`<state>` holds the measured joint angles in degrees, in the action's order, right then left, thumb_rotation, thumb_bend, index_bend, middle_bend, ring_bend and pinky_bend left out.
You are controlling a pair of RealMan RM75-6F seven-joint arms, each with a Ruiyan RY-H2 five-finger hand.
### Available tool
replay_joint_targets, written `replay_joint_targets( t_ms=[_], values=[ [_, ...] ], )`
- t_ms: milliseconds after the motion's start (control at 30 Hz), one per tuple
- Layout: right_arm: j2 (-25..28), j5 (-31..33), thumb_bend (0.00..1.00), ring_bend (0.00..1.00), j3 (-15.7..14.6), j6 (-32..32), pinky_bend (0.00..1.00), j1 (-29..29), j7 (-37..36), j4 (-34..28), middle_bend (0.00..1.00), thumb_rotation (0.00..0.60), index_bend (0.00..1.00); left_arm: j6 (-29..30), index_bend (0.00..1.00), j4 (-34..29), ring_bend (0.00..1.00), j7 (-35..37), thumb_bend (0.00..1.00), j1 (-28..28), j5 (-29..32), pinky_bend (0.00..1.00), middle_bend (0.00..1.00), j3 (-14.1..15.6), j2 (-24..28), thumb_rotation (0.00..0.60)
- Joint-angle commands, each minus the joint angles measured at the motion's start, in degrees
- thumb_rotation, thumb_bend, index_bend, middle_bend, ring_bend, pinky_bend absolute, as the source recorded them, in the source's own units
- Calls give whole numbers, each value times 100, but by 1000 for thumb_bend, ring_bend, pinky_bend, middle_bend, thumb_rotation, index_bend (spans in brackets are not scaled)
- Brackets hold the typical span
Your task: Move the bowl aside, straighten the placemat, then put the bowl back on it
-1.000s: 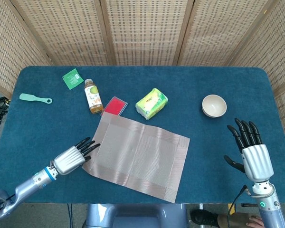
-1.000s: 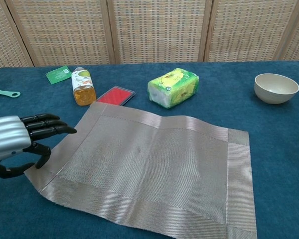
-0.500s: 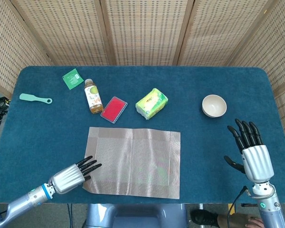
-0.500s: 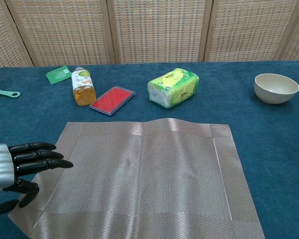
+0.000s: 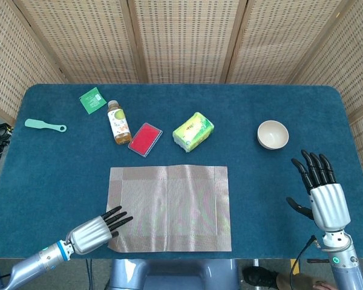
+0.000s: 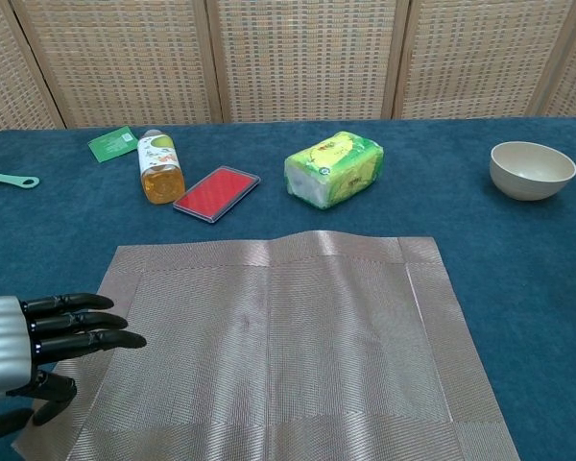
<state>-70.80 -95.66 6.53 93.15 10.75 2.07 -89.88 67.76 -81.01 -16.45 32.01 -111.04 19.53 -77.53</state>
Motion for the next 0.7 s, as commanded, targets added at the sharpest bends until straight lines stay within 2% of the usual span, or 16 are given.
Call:
replay_joint_targets(
  t_ms=[33,67,100,167,300,400,467,533,700],
  values=[
    [3,8,0,0,1,-10,0,1,1,-6,0,600,149,-29,171,-30,0,-142,95,-20,9,0,0,-32,101,600],
    [4,13,0,0,2,-14,0,-1,2,-10,0,600,149,-37,19,-119,0,-217,3,-40,59,0,0,-55,181,600],
    [3,25,0,0,5,-21,0,-1,8,-11,0,600,149,45,0,-280,0,-221,0,-71,94,0,0,-99,276,600],
    [-3,72,0,0,13,-61,0,3,37,-1,0,600,148,482,0,-598,0,125,0,-131,107,0,0,-220,515,600],
    [-19,145,0,0,25,-136,0,17,91,24,0,600,135,905,0,-875,0,343,0,-194,201,0,0,-468,800,600],
    [-65,300,0,0,64,-282,0,56,189,86,0,600,127,1344,0,-1278,0,646,0,-340,631,0,0,-863,1020,600],
    [-108,475,0,0,119,-436,0,106,272,142,0,600,126,1541,0,-1576,0,540,0,-493,1058,0,0,-1144,1138,600],
    [-145,764,0,0,210,-779,0,237,293,203,0,600,125,1667,0,-1977,0,283,0,-673,1646,0,0,-1428,1248,600],
    [-177,1438,0,0,461,-1893,0,753,106,577,0,600,138,1711,0,-2598,0,262,0,-918,2385,0,0,-1699,1481,600]
  ],
)
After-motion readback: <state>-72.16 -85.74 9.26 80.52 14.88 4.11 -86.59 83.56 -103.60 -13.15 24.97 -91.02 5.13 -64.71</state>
